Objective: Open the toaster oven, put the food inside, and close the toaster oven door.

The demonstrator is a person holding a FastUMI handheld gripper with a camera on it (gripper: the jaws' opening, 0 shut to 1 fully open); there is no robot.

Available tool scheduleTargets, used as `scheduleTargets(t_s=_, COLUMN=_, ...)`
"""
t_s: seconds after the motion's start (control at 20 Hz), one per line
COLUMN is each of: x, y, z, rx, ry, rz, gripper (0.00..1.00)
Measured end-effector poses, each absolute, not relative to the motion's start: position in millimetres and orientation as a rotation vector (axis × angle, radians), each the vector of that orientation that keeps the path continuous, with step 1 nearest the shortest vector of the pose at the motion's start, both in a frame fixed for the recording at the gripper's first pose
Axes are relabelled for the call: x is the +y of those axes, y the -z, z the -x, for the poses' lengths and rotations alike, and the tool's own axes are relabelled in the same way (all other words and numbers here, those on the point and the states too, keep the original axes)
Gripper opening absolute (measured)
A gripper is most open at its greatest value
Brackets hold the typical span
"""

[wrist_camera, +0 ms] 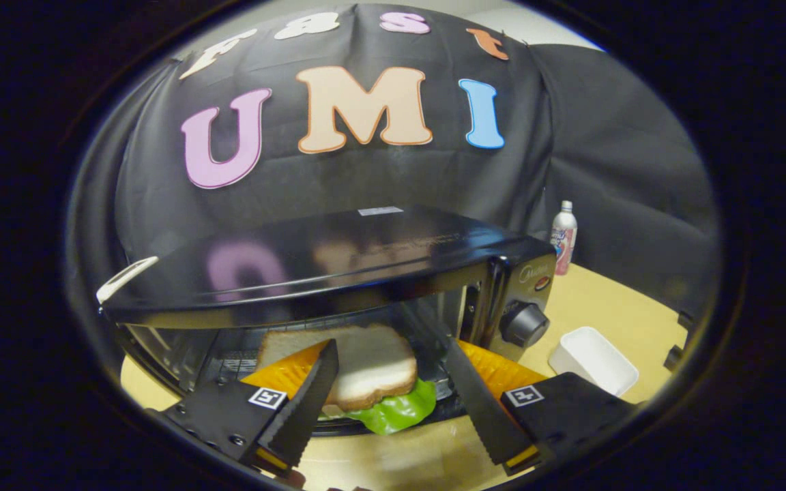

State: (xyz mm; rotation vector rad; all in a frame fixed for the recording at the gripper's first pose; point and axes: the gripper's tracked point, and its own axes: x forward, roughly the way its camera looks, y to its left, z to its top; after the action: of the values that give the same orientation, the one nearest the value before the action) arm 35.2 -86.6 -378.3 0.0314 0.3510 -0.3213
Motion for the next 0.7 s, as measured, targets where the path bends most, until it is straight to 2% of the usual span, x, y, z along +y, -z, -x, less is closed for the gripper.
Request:
scheduleTargets(t_s=0.35, x=-75.1, y=333.1, z=-22.1, rx=0.261, ry=0.275, rz=-0.051, gripper=0.99)
scheduleTargets(t_s=0.7, x=-66.0, y=312.4, z=-4.6, rx=0.25, ry=0.245, rz=0.024, gripper=0.98)
